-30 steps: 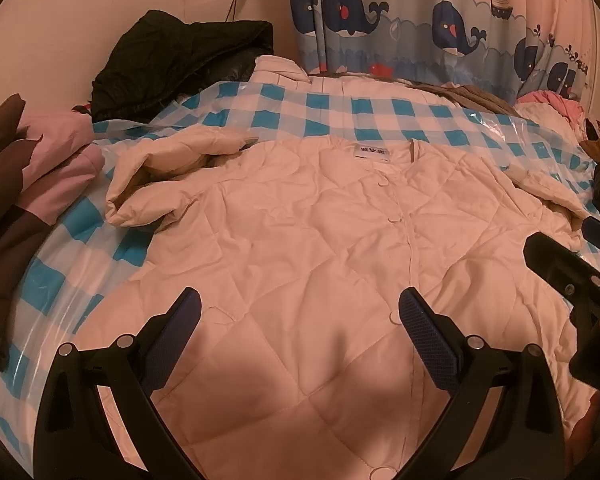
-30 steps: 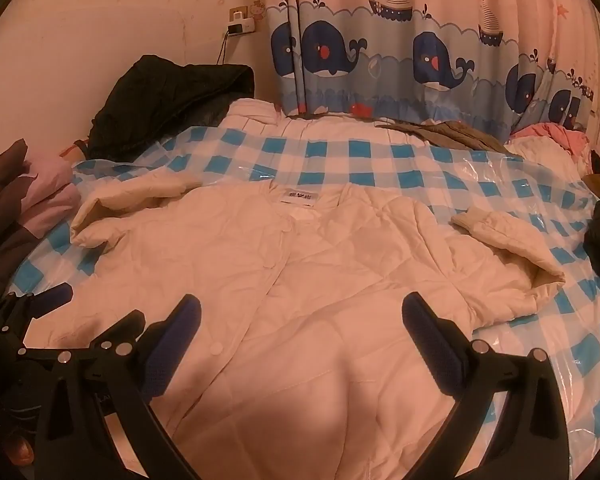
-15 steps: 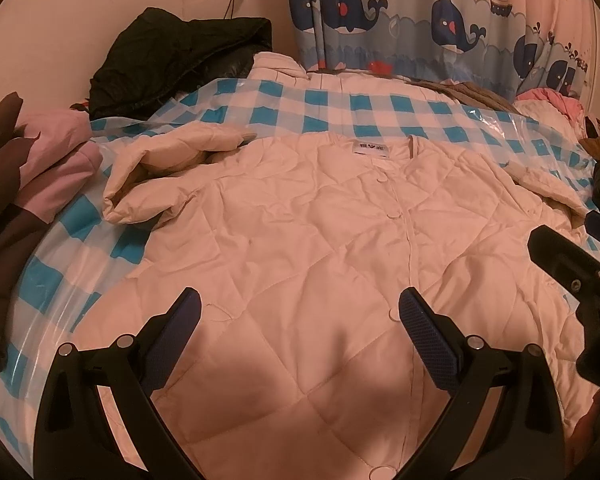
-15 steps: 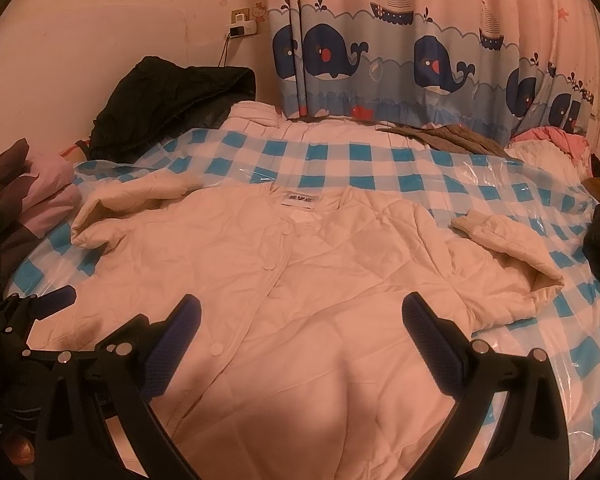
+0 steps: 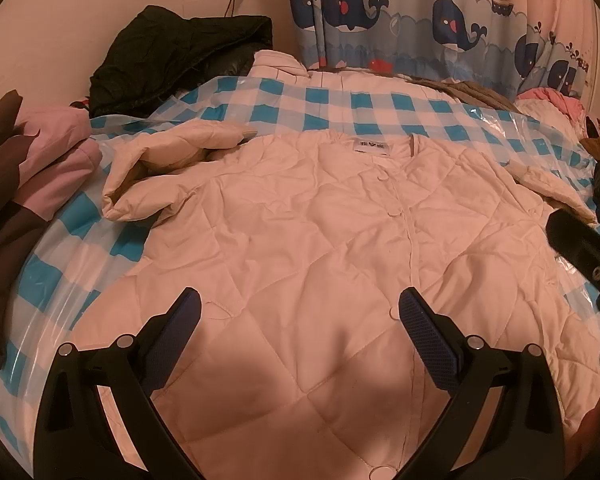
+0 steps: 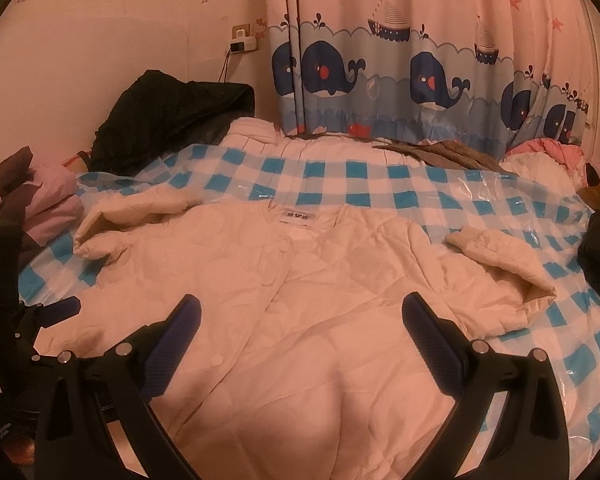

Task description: Fold large clothes

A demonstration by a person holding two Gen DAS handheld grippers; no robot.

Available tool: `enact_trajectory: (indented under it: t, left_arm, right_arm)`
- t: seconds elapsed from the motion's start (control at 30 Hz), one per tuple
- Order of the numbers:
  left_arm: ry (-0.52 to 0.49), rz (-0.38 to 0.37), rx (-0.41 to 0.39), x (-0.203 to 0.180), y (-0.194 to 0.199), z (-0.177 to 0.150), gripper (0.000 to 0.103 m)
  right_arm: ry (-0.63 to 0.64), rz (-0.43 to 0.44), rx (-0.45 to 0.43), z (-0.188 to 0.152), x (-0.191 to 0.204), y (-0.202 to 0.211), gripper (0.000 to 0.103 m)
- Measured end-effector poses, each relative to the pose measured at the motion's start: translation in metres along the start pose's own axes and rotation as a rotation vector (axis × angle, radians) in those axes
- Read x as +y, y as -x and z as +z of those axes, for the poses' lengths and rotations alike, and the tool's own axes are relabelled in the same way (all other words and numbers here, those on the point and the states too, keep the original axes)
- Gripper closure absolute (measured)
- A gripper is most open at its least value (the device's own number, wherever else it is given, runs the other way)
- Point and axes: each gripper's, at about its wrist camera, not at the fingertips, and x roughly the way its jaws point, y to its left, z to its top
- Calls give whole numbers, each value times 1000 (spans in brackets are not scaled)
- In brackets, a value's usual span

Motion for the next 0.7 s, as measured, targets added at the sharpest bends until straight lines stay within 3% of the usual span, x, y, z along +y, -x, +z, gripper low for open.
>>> enact_trajectory:
  t: [0.7]
  left_arm:
    - [-3, 0, 1, -1, 0, 0, 8]
  right_arm:
    - [7, -19, 27, -5, -2, -7, 6]
